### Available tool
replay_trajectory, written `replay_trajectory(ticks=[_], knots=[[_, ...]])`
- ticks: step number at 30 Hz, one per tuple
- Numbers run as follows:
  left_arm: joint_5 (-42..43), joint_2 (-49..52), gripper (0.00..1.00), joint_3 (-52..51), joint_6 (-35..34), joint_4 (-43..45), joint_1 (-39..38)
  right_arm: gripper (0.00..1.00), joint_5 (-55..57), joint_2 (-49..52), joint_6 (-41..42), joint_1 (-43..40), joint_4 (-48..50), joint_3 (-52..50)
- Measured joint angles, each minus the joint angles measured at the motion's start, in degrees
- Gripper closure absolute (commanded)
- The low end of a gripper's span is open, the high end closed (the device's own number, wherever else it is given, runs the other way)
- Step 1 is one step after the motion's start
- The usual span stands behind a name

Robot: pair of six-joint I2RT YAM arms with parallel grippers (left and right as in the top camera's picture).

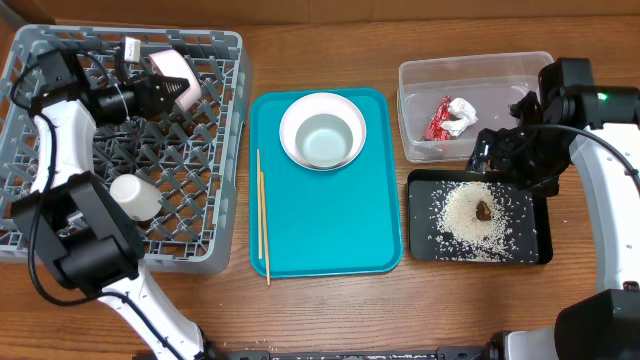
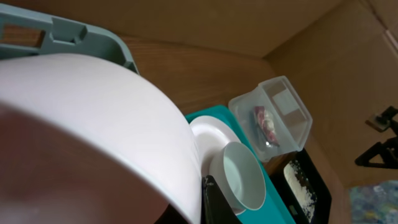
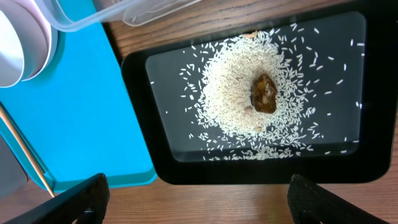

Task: Sort waste into correct bins and load items into the dishwasher
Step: 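Lower the pink saucer into the dish rack with the left gripper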

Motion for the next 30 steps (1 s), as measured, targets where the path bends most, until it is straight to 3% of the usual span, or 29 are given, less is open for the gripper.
replay_trajectory(ticks=[15,30], knots=[[3.7,1.2,0.96,0.0,-0.9,2.3,5.3,0.08,0.0,0.0,0.0,0.0,-0.7,0.0],[3.7,1.2,0.96,0.0,-0.9,3.3,5.3,0.09,0.0,0.0,0.0,0.0,-1.2,0.0]])
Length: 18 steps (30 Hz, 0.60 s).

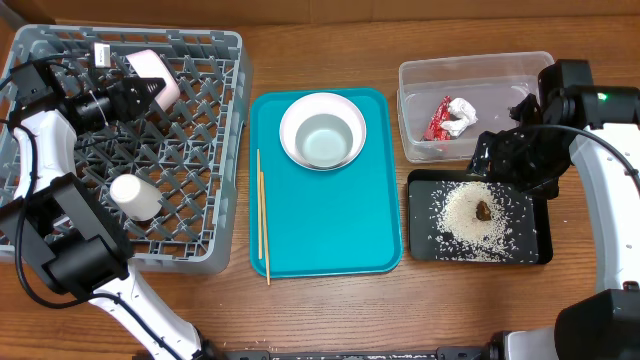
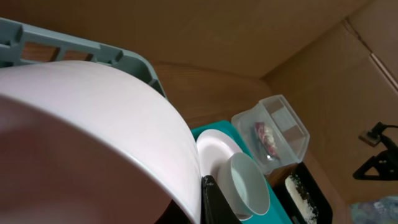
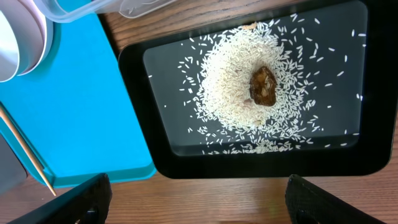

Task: Sort waste into correct bins and load items into the dishwasher
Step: 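Lower the pink saucer into the dish rack with the left gripper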

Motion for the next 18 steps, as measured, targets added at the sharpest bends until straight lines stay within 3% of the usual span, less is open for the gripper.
replay_trajectory(ticks=[18], knots=[[0.1,0.3,0.96,0.0,0.1,0.5,-0.8,0.11,0.0,0.0,0.0,0.0,-0.7,0.0]])
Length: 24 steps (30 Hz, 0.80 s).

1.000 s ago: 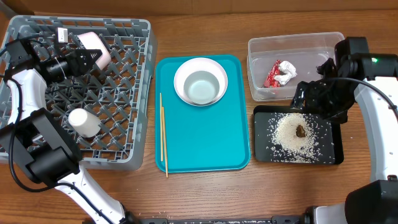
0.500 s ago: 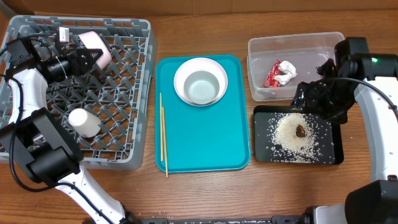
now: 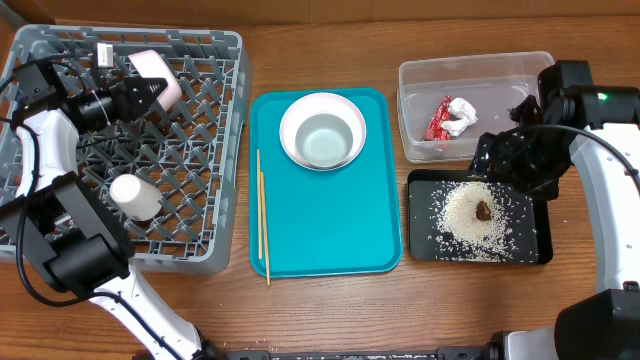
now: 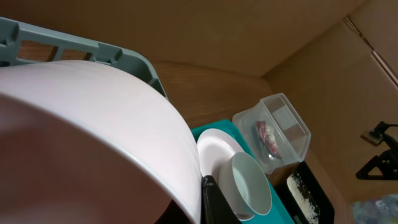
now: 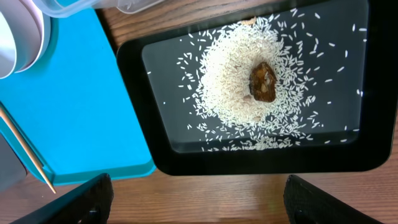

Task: Sort waste into correct bins and load items into the dishwasher
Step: 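Lower the pink saucer into the dish rack with the left gripper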

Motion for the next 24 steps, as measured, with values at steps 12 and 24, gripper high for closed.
replay_trajectory(ticks=[12,24], knots=[[-2.6,0.1,0.94,0.0,0.0,-2.0,-0.2,0.11,0.0,0.0,0.0,0.0,-0.1,0.0],[-8.1,0.4,0.68,0.0,0.8,-15.3,2.8,0.11,0.0,0.0,0.0,0.0,-0.2,0.0]])
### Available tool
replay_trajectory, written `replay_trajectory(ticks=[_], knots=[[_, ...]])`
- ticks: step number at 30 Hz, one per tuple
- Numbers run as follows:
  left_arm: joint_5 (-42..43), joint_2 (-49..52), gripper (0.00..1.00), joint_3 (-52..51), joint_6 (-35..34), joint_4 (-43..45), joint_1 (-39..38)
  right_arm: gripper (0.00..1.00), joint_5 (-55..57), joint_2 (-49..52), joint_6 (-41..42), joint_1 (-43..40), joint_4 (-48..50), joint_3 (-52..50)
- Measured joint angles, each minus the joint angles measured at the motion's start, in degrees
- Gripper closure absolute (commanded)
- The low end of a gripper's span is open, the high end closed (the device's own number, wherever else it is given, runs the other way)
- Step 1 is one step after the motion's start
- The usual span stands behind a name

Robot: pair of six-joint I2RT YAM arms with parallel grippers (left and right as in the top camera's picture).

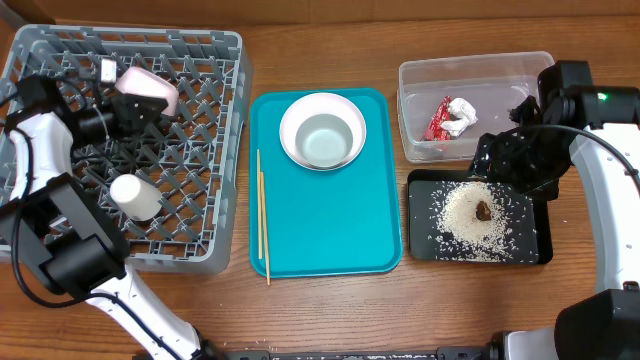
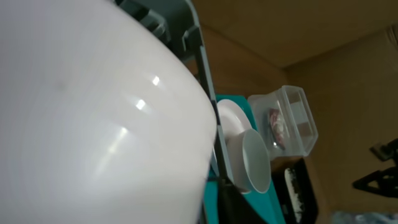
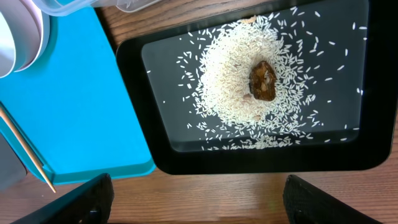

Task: Sort waste into correct bins and load items into the dishwasher
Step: 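Lower the pink saucer into the dish rack with the left gripper, then reach the left gripper toward the grey bowl on the white plate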

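A pale pink bowl (image 1: pixel 147 90) sits low in the back left of the grey dish rack (image 1: pixel 215 150), tipped on its side. My left gripper (image 1: pixel 122 113) is shut on its rim. In the left wrist view the bowl (image 2: pixel 93 118) fills most of the frame, with one dark finger (image 2: pixel 219 200) at its edge. A white bowl (image 1: pixel 322 132) and chopsticks (image 1: pixel 262 215) lie on the teal tray (image 1: pixel 330 235). Beside the black tray of rice (image 1: pixel 478 215), over its back edge, my right gripper (image 3: pixel 199 208) stands open and holds nothing.
A white cup (image 1: pixel 135 196) lies in the rack's front left. A clear bin (image 1: pixel 470 70) at the back right holds a red wrapper and crumpled paper. A brown scrap (image 3: pixel 262 81) sits in the middle of the rice. Bare wood lies along the table's front edge.
My left gripper has dropped lower into the rack and the pink bowl has tipped over flatter, now showing its broad side. The right arm has not moved.
My left gripper held the pink bowl over the back middle of the rack. Then it was further left, on edge above the back left pegs, and stayed there. Now the bowl is lower and tipped in the rack. The right gripper stayed open over the rice tray.
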Motion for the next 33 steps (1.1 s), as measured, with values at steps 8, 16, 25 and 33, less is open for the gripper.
replay_trajectory(ticks=[8,16,25,33], knots=[[-1.9,0.1,0.43,0.0,1.8,-12.7,4.2,0.11,0.0,0.0,0.0,0.0,-0.1,0.0],[-3.7,-4.0,0.0,-0.3,4.0,-18.3,3.4,0.03,1.4,0.0,0.1,0.0,-1.8,0.0],[-16.8,-20.2,0.0,-0.3,0.9,-16.7,-13.9,0.0,3.1,0.0,0.2,0.0,-1.9,0.0],[-37.4,-19.8,0.0,-0.3,-7.5,-12.5,-38.9,0.0,3.1,0.0,0.2,0.0,-1.6,0.0]])
